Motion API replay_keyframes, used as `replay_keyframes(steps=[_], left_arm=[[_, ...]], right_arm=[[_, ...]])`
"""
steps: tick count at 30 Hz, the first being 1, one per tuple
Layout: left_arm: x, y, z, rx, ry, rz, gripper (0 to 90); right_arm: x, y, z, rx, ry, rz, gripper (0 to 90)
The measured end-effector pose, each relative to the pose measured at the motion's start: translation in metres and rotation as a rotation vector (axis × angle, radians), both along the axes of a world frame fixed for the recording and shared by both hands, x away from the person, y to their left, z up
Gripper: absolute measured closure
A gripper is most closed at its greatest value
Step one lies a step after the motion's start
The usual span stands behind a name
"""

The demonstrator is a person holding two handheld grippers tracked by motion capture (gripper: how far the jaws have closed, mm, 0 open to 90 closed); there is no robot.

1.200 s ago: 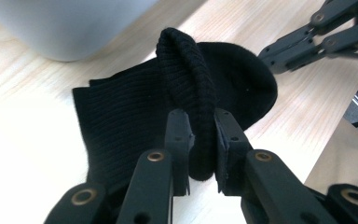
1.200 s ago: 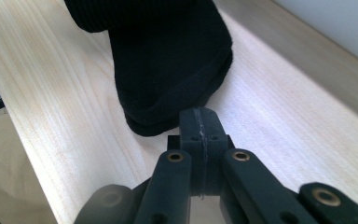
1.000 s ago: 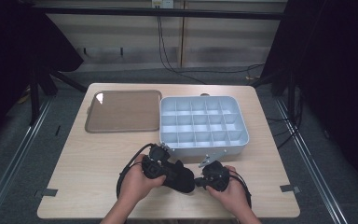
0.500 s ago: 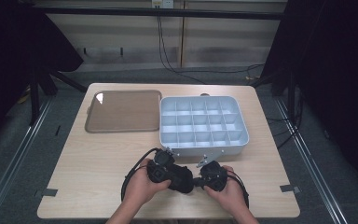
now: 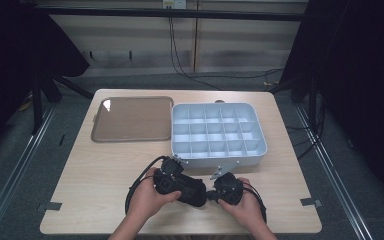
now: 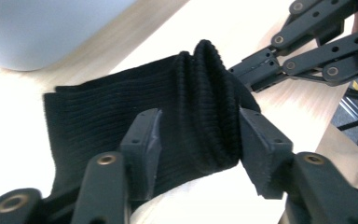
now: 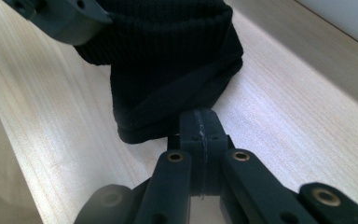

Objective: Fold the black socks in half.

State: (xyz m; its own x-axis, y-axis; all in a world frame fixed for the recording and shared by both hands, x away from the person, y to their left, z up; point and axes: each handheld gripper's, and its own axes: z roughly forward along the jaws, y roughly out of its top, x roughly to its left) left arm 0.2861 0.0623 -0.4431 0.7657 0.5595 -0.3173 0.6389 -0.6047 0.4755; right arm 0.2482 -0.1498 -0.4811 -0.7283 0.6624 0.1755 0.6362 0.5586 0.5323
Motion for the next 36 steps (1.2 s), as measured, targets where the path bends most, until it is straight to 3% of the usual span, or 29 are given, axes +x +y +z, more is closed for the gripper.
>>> replay_keyframes(steps=[5,7,11,13,18,25,31,36], left_arm=[[0.002,0.006,0.003,-0.011,-0.013,0.013,39.8],[0.003,0.01,0.007,-0.026,-0.009,0.027,38.4],[0.005,0.015,0.01,-0.019,-0.023,0.037,37.1],[0.008,0.018,0.011,-0.018,-0.03,0.066,37.1],[0.017,0.033,0.004,0.039,-0.058,0.123,34.5],[0.024,0.046,-0.01,0.064,-0.051,0.192,33.7],[0.024,0.043,-0.016,0.079,-0.045,0.183,34.3],[0.023,0.044,-0.02,0.085,-0.036,0.191,34.3]], right_arm=[[0.0,-0.001,-0.001,-0.001,0.003,-0.002,90.0],[0.0,-0.001,-0.001,-0.004,0.004,-0.003,90.0],[0.0,-0.001,-0.002,-0.003,0.004,-0.006,90.0],[0.0,0.0,-0.002,-0.005,0.007,-0.003,90.0],[-0.001,0.0,-0.002,-0.001,0.006,-0.005,90.0],[-0.001,-0.001,-0.002,0.0,0.005,-0.007,90.0],[0.0,-0.002,-0.001,0.0,0.002,-0.005,90.0],[0.002,-0.005,0.009,-0.001,-0.011,-0.008,90.0]])
